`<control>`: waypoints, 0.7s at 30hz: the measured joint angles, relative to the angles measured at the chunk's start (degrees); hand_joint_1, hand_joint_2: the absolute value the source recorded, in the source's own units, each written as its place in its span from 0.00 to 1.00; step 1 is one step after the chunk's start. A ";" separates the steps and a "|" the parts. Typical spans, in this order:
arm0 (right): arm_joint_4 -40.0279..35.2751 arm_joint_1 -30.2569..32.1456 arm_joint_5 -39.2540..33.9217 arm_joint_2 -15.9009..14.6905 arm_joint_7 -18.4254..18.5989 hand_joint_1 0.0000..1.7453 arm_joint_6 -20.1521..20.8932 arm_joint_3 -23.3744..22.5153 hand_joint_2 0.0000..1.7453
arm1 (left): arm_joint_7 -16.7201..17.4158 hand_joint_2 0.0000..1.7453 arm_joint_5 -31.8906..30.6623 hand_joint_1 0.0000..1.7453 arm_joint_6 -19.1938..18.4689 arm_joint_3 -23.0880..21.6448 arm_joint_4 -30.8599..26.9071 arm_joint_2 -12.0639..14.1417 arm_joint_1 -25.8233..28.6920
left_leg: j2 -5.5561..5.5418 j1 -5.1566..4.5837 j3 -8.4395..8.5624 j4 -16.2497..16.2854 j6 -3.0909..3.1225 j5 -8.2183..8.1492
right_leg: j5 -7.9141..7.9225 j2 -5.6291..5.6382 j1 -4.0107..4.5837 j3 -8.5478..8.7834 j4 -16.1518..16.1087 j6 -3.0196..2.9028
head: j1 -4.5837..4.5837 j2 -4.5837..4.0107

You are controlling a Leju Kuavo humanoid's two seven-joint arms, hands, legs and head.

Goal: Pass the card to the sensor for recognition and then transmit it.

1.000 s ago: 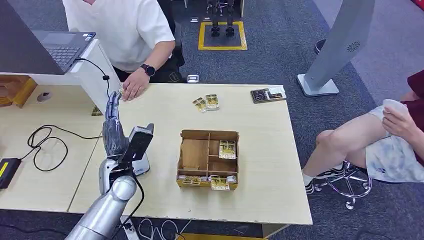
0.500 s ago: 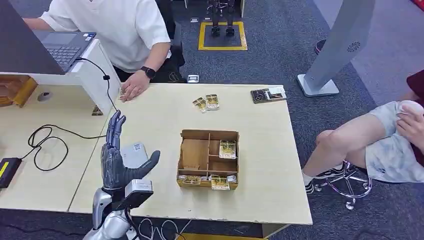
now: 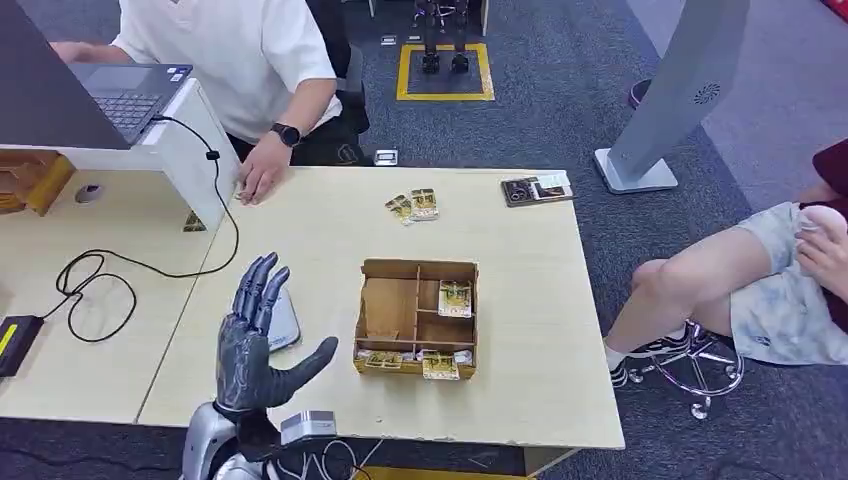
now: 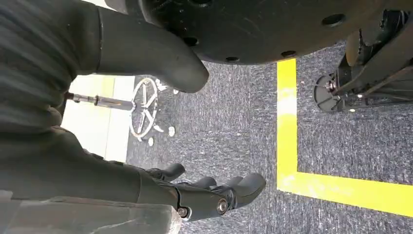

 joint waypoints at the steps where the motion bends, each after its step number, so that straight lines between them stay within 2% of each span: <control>1: 0.00 0.00 0.00 -0.02 0.00 0.00 0.00 -0.02 1.00 | -0.02 1.00 -0.54 0.00 0.00 -0.35 0.00 0.20 0.28 | 0.00 0.00 0.00 0.00 0.00 0.00 | 0.00 0.00 0.00 0.00 0.00 0.00 | 0.02 0.00; 4: 0.00 0.02 0.00 -0.02 0.00 0.00 0.09 -0.13 1.00 | -0.37 1.00 -1.33 0.00 0.00 -1.51 0.00 0.77 1.02 | 0.00 0.00 0.00 0.00 0.00 0.00 | 0.00 0.00 0.00 0.00 0.00 0.00 | 0.00 0.00; 12: 0.09 0.06 -0.02 -0.02 0.00 0.00 0.20 -0.44 1.00 | -0.81 1.00 -4.06 0.00 0.00 -6.41 -0.02 4.22 2.20 | 0.00 0.00 0.00 -0.01 0.00 0.00 | 0.00 0.00 0.00 0.00 0.00 0.00 | 0.00 0.00; 16: 0.09 0.08 0.00 -0.02 0.00 0.00 0.31 -0.68 1.00 | 0.15 1.00 -4.81 0.00 0.00 -8.83 -0.04 6.21 2.31 | 0.00 0.00 0.00 -0.01 0.00 0.00 | 0.00 0.00 0.00 0.00 0.00 0.00 | 0.00 0.00; 21: 0.09 0.15 0.00 -0.02 0.00 0.00 0.33 -1.01 1.00 | 1.11 1.00 -5.00 0.00 0.00 -10.27 -0.04 7.41 2.36 | 0.00 0.00 0.00 -0.01 0.00 0.00 | 0.00 0.00 0.00 0.00 0.00 0.00 | 0.02 0.00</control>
